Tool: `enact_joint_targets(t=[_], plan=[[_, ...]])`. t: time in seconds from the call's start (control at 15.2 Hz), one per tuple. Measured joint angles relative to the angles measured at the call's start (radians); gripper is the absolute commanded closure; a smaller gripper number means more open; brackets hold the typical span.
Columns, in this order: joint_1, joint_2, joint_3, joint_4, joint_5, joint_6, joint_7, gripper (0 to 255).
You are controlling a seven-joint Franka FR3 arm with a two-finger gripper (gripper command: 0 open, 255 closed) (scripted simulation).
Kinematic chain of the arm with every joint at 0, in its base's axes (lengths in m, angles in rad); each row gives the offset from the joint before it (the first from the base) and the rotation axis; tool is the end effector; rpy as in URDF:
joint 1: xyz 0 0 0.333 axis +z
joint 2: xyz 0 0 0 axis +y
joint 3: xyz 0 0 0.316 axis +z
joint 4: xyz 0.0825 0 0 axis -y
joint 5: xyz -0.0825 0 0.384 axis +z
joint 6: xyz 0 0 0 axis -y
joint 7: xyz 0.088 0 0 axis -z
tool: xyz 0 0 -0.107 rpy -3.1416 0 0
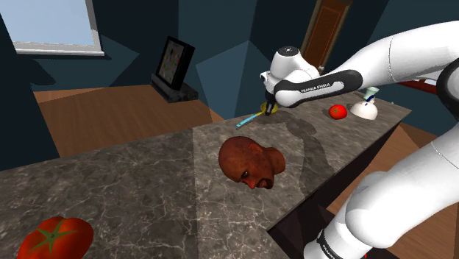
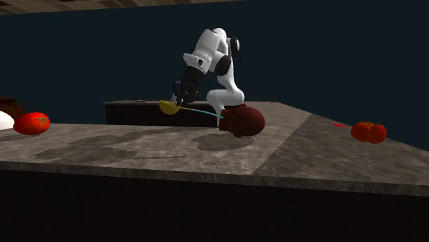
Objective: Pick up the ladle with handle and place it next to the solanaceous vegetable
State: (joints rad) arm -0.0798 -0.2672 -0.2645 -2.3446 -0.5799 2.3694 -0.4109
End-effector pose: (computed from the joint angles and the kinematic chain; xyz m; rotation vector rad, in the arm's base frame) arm 0.4568 -0.1756 0.4648 2.6082 0.5658 0.1674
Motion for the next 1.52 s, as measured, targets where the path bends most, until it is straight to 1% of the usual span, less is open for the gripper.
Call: enact_joint_targets(t=[0.33,0.46,0.99,1.25,1.52], plan=[[0.007,-0.02,0.003,0.041,0.023,-0.057,-0.031,255],[0.017,-0.032,0.025,0.038,0.023,-0.078,-0.006,255],[0.094,-0.05,0.175,0.034,0.035,-0.182,0.184,255],[0.134,-0.031,0.247,0.056,0.049,-0.231,0.276,255],[0.176,0.009,0.317,0.108,0.066,-0.288,0.363,255]])
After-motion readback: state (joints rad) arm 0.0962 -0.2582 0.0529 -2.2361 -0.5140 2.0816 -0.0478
